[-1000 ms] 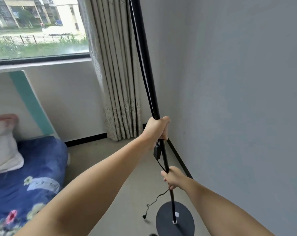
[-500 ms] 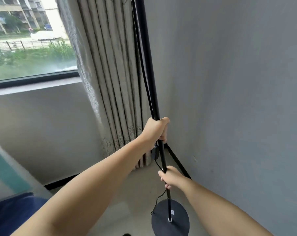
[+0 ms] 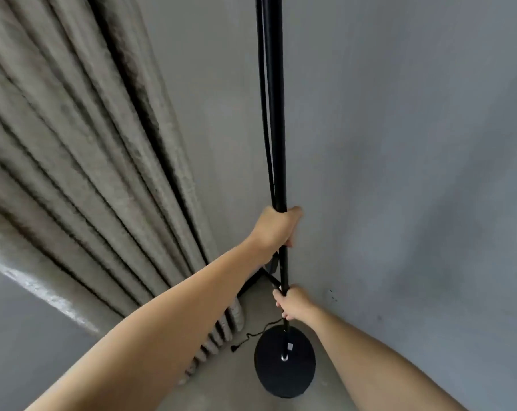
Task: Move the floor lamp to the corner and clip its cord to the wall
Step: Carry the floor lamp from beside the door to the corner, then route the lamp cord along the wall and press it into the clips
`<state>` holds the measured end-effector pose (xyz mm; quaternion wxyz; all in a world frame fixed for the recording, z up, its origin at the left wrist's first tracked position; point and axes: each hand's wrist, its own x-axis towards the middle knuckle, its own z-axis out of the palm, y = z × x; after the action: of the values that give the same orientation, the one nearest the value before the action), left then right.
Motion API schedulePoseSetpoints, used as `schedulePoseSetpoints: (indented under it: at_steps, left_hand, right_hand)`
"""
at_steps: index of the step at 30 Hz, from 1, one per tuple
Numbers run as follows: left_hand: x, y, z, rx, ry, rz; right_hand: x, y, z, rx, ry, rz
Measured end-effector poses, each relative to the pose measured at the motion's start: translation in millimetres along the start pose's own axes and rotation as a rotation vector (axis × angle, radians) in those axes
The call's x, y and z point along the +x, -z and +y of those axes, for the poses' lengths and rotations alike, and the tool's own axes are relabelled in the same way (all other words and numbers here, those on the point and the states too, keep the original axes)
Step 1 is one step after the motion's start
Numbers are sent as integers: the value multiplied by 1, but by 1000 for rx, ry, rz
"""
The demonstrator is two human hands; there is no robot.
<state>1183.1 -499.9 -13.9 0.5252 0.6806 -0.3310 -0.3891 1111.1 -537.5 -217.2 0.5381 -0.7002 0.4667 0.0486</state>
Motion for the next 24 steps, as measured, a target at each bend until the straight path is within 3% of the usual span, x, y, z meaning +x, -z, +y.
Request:
schedulePoseSetpoints:
  at_steps: [16,24]
  left_hand:
    - [190,-52,-207,117,12,-313]
    - [207,-78,-256,89,-137,-377]
  right_hand:
    - [213,-34,124,262,-149,227]
    - [260,-48,173,279,-3,352]
